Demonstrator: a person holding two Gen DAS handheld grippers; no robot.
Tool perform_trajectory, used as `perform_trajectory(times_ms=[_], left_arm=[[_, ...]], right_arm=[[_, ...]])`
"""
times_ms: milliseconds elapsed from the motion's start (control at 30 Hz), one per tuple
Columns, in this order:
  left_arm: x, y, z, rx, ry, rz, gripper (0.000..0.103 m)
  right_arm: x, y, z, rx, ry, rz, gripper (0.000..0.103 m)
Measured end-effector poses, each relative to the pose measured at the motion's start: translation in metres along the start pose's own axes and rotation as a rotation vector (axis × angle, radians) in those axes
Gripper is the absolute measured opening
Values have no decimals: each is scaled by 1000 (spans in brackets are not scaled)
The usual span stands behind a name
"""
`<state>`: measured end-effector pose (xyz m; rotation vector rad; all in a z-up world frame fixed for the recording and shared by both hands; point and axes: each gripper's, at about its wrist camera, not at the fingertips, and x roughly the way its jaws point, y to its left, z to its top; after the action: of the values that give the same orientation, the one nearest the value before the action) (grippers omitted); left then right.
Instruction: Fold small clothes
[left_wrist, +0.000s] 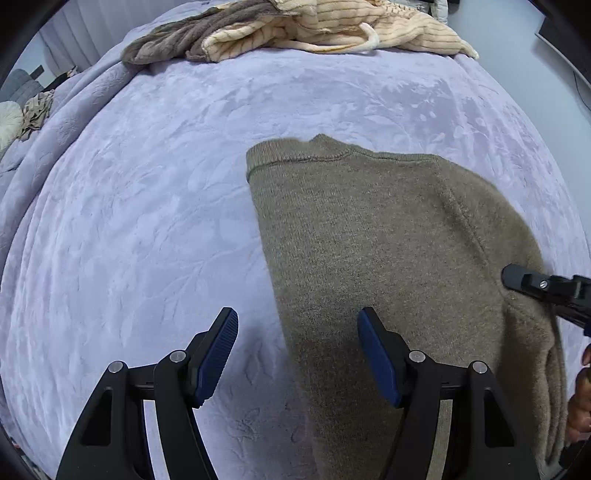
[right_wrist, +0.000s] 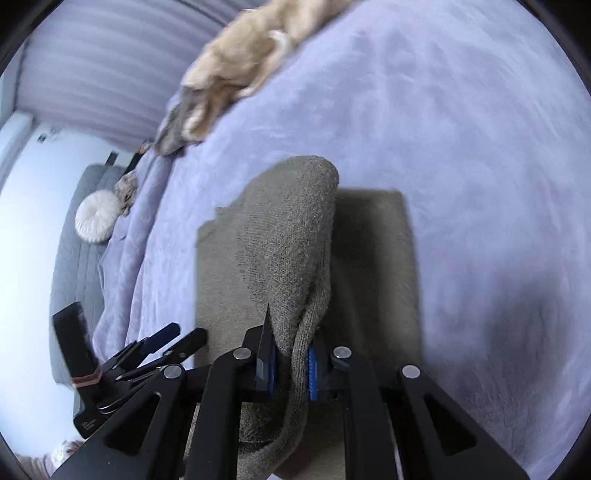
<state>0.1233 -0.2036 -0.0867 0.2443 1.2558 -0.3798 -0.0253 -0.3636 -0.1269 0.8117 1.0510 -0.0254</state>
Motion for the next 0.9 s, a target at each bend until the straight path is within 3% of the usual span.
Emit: perform_trajectory(times_ms=[33,67,133,333,467,567,700,800,900], left_arm=[[6,-4,0,11,18,1,87],[9,-5,-1,18,25,7,89],[7,-4,-1,20,24,0,89],[-16,13,-7,42,4,17,89],[-32,19,-17,69,-12,13,89],[-38,13,-29,86,-5,-16,89],[-31,-5,-51,113,43,-33,89],[-22,-9,-71,109,64,-35,89],[-11,-1,-90,77,97,-62,89]], right_arm=[[5,-14,-4,29,17,-1,15],[7,-27,-6,70,17,4,24],[-3,-41,-10,156,-13,31,25],[-40,-14,-26,2,-75,-210,26],[-78,0,-45,8,-136,-154,26],[-90,34,-63,-108,-156,-111,26],[-66,75,-84,-280,-51,-109,26],[-38,73,-101,-361,35,-247,25],[-19,36,-112,-308,94,-360,22]])
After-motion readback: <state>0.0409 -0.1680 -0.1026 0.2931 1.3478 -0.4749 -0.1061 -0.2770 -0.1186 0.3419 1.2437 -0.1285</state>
